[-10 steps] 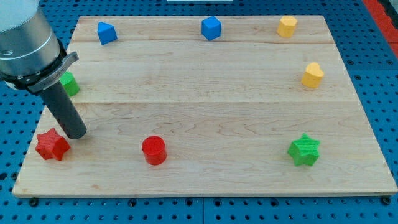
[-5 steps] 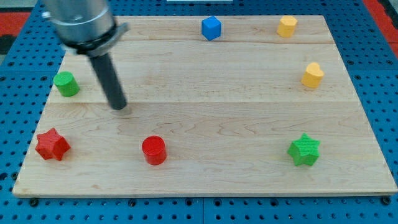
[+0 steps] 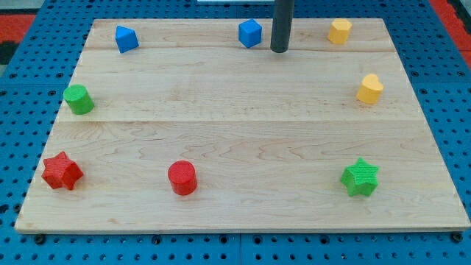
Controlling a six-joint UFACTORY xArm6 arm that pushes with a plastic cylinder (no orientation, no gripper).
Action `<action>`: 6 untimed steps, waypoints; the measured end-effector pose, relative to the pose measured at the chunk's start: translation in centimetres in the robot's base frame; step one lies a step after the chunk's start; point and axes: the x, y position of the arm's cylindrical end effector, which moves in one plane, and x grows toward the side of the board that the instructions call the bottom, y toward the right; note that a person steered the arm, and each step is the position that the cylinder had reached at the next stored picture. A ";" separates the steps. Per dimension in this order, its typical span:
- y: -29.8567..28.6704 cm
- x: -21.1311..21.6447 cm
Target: Point at the blue cube
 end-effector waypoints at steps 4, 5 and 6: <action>0.3 -0.4; 0.3 -0.5; 0.3 -0.5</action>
